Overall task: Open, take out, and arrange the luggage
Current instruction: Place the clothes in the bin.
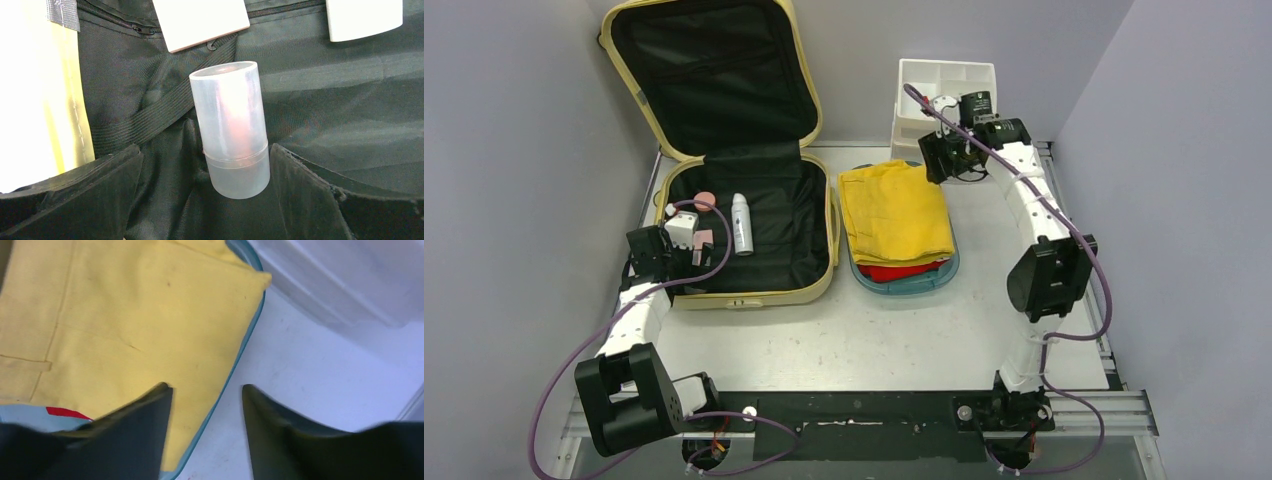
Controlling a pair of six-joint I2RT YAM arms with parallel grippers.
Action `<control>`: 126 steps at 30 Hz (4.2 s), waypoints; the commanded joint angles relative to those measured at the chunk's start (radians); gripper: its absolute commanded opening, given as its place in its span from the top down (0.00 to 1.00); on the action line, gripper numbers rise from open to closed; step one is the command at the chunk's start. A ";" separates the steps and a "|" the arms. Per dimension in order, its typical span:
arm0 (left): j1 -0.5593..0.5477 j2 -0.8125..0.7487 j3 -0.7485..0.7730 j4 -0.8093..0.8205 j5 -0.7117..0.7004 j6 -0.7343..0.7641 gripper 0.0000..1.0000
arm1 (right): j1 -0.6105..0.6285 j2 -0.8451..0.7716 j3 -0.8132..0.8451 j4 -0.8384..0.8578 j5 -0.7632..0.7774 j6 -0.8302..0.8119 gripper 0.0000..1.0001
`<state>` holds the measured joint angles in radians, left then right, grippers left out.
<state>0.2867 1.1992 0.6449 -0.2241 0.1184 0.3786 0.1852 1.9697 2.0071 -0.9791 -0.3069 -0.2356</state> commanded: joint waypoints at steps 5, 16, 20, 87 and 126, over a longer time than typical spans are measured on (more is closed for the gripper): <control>0.008 0.012 -0.001 0.011 -0.031 -0.011 0.03 | 0.155 -0.087 -0.146 0.346 0.109 -0.037 0.93; 0.018 0.000 -0.013 0.014 -0.027 -0.009 0.03 | 0.156 0.185 -0.075 0.559 0.124 -0.016 0.99; 0.022 0.008 -0.014 0.018 -0.022 -0.009 0.03 | 0.160 0.231 -0.057 0.568 0.123 -0.020 0.99; 0.058 -0.009 -0.013 0.008 0.024 -0.015 0.03 | 0.100 0.118 -0.255 0.426 0.302 0.087 0.98; 0.084 -0.038 -0.019 0.003 0.042 -0.017 0.03 | 0.217 -0.274 -0.454 0.140 0.315 -0.109 0.98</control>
<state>0.3378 1.1839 0.6346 -0.2016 0.1951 0.3752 0.4000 1.7882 1.4300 -0.7532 0.0326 -0.2970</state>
